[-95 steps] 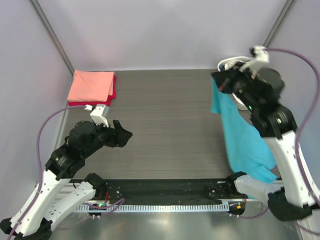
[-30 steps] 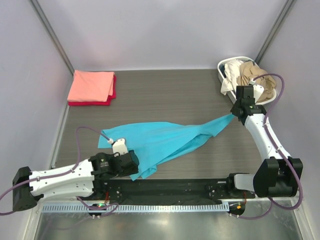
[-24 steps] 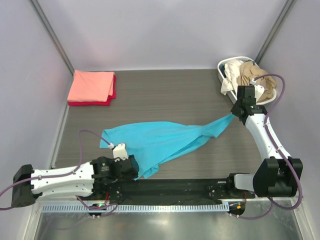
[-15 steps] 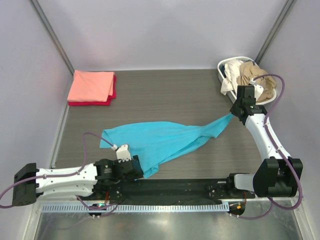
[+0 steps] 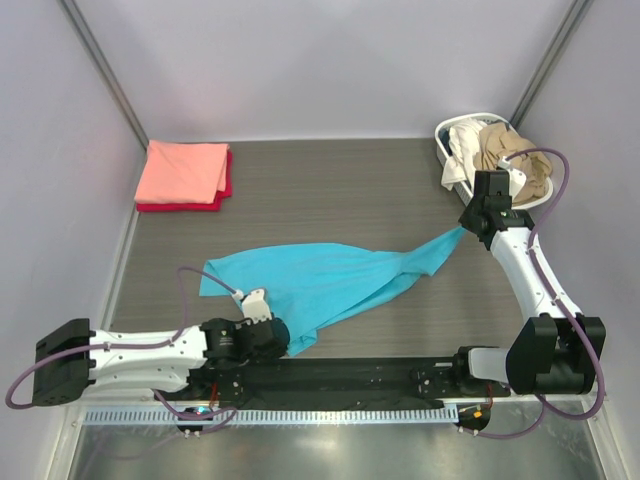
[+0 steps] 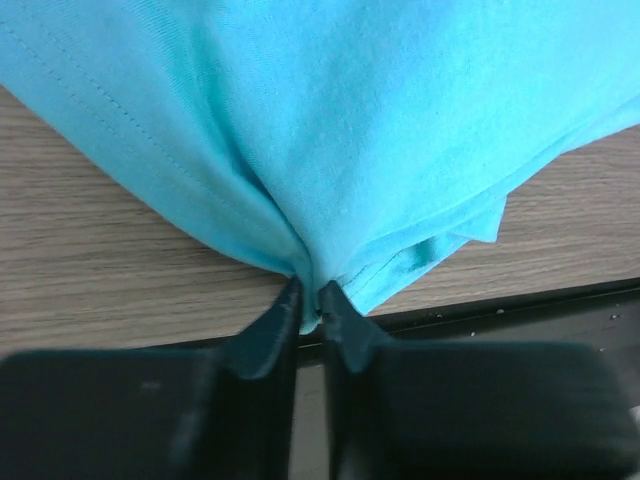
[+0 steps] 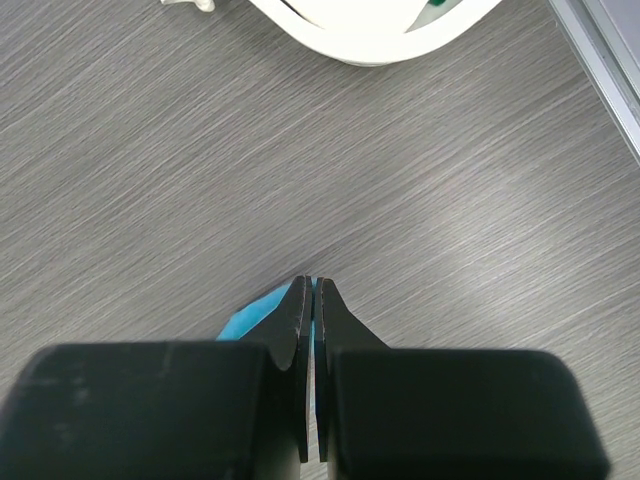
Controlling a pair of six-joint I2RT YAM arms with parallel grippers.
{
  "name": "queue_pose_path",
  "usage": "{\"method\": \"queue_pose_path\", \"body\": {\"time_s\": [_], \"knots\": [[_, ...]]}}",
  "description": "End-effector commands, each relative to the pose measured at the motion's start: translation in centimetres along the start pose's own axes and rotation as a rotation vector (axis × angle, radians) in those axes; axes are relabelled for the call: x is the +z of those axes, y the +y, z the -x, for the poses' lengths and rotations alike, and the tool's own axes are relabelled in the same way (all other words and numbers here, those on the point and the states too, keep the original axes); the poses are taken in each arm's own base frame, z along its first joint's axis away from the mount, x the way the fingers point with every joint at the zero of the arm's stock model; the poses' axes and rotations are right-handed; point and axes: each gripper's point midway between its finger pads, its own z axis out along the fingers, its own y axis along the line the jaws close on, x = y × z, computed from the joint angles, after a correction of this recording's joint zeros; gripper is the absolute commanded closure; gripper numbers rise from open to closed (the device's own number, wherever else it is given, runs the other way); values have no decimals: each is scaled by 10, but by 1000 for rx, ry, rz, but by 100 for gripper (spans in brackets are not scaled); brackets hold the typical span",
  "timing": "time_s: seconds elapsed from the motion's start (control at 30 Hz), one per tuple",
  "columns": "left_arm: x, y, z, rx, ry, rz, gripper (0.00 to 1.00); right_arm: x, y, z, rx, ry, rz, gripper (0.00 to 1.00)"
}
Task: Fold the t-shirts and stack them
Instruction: Flatten the tshirt out
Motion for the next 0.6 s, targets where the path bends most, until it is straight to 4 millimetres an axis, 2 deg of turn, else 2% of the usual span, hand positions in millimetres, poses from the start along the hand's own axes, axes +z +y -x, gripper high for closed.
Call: {"method": "queue_pose_path", "body": {"time_s": [0.0, 0.07, 0.23, 0.33, 0.37, 0.43, 0.47, 0.5, 0.57], "knots": [[6, 28, -10, 38, 25, 82, 91, -1, 7, 14, 31, -45, 24, 99], [3, 26, -7, 42, 14, 78, 100, -3, 7, 15, 33, -50, 27, 99], [-16, 14, 15, 63, -45, 48, 100, -4, 11, 13, 36, -41, 53, 99], [-46, 6, 42, 94, -110, 41, 100, -12, 16, 18, 51, -52, 89, 99], [-62, -8, 56, 94, -144, 2, 100, -21, 20, 23, 66, -68, 123, 99], [-86, -10, 81, 103, -225, -15, 100, -39, 24, 32, 87, -93, 163, 99], [-97, -13, 91, 105, -253, -31, 100, -54, 26, 42, 106, -127, 195, 99], [-120, -25, 112, 117, -318, -73, 100, -65, 28, 44, 127, -132, 220, 99], [-147, -31, 134, 133, -383, -115, 100, -92, 33, 63, 154, -186, 282, 99]]}}
